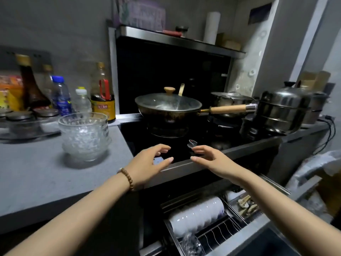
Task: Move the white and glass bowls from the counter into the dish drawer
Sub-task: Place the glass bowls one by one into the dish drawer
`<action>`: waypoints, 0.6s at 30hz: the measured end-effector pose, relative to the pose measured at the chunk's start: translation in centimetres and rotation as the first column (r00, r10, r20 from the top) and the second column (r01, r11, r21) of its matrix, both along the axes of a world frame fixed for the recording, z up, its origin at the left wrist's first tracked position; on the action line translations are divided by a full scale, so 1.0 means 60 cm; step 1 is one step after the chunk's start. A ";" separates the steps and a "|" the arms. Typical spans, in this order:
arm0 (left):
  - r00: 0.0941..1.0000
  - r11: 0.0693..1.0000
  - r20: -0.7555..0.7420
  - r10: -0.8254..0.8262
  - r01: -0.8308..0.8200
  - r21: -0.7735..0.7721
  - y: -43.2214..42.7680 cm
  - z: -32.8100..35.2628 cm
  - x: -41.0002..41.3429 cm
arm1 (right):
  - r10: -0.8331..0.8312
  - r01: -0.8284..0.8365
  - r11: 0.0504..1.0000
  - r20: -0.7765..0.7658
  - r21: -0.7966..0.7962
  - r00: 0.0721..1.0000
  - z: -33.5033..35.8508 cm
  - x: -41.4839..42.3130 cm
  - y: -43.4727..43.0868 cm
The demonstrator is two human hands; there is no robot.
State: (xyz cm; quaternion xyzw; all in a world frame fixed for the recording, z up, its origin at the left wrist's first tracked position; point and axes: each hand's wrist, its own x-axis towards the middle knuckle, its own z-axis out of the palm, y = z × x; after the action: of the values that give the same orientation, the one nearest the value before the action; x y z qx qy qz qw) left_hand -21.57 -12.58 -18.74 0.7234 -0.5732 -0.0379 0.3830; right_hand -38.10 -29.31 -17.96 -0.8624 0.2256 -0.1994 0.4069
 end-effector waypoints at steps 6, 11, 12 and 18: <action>0.979 0.985 0.131 0.154 -0.141 -0.098 0.087 0.104 0.068 | 0.120 -0.116 0.990 0.042 -0.084 0.992 0.077 0.093 0.065; 0.929 0.950 0.206 0.306 -0.284 -0.133 0.159 0.128 0.138 | 0.212 -0.209 0.973 0.024 -0.097 0.977 0.092 0.173 0.115; 0.920 0.941 0.207 0.334 -0.312 -0.133 0.172 0.129 0.152 | 0.229 -0.226 0.969 0.022 -0.096 0.973 0.093 0.188 0.123; 0.863 0.880 0.170 0.475 -0.465 -0.100 0.229 0.117 0.230 | 0.279 -0.274 0.959 0.062 -0.074 0.958 0.090 0.275 0.166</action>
State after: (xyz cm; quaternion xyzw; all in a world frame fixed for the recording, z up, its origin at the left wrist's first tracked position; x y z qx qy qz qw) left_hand -7.78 1.18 -11.73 0.8304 -0.4143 0.1416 0.3445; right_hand -21.60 -19.37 -12.59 -0.8904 0.0814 -0.1788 0.4105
